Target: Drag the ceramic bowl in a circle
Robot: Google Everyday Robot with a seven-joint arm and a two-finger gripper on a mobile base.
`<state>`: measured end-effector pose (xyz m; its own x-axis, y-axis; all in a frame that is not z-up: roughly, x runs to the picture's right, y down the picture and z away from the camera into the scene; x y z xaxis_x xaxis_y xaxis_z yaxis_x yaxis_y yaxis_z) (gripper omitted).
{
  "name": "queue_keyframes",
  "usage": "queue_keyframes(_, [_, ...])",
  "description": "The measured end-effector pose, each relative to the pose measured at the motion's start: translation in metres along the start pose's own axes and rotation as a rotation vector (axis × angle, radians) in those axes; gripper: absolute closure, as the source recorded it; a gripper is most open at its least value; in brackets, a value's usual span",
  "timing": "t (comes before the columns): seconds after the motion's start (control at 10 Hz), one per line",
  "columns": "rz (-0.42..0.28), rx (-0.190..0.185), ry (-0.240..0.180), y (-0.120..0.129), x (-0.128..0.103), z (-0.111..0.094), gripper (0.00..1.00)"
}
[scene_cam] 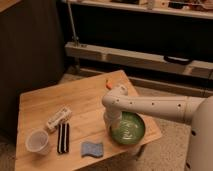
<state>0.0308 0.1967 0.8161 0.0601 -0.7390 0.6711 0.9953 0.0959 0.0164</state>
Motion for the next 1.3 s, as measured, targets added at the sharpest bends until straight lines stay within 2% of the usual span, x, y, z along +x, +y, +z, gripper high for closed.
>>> queue_keyframes(0.3, [-0.025, 0.014, 0.041, -0.021, 0.05, -0.012, 1.0])
queue_keyframes(0.5, [-0.042, 0.03, 0.044, -0.048, 0.067, -0.016, 1.0])
queue_keyframes(0.6, [-0.058, 0.047, 0.04, -0.061, 0.067, -0.015, 1.0])
queue_keyframes(0.8, [-0.123, 0.075, 0.021, -0.093, 0.052, -0.016, 1.0])
queue_keyframes(1.0, [-0.201, 0.087, -0.007, -0.126, 0.018, -0.017, 1.0])
queue_keyframes(1.3, [-0.305, 0.111, -0.044, -0.166, -0.045, -0.019, 1.0])
